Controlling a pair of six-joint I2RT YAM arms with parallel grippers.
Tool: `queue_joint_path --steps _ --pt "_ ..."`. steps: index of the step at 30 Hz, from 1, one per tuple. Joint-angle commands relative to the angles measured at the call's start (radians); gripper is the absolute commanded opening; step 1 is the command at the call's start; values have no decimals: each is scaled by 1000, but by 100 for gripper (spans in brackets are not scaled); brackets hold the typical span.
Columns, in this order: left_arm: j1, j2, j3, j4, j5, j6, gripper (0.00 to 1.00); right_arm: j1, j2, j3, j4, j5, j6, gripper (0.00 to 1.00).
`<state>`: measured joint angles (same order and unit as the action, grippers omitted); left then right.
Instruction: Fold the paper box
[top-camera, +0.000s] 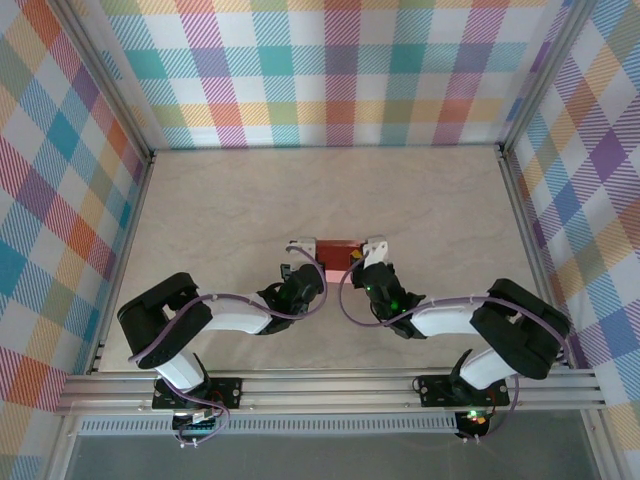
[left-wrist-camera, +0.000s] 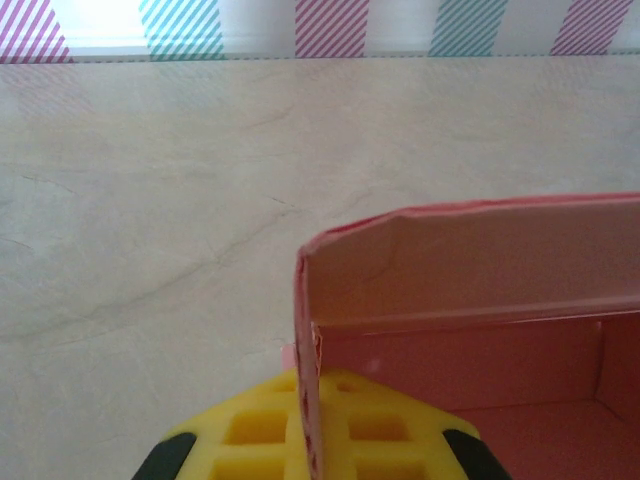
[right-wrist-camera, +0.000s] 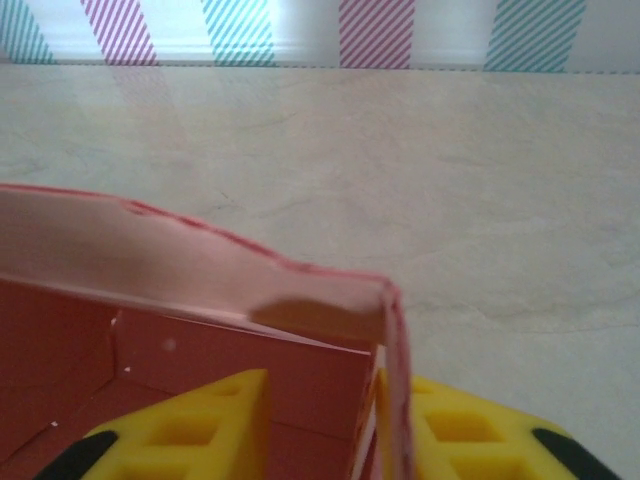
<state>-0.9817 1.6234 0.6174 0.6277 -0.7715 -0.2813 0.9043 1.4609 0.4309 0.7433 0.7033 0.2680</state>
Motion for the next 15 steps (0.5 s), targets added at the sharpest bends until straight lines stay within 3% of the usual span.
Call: queue_joint_path --steps 1,9,15 --pt "-28 16 -2 -31 24 -8 0 15 -71 -16 45 -54 7 41" --pt "-29 15 4 -40 14 11 0 12 -302 -102 -63 -52 -4 72" --pt "-31 24 8 -37 11 28 0 -36 -592 -114 -292 -89 -31 81"
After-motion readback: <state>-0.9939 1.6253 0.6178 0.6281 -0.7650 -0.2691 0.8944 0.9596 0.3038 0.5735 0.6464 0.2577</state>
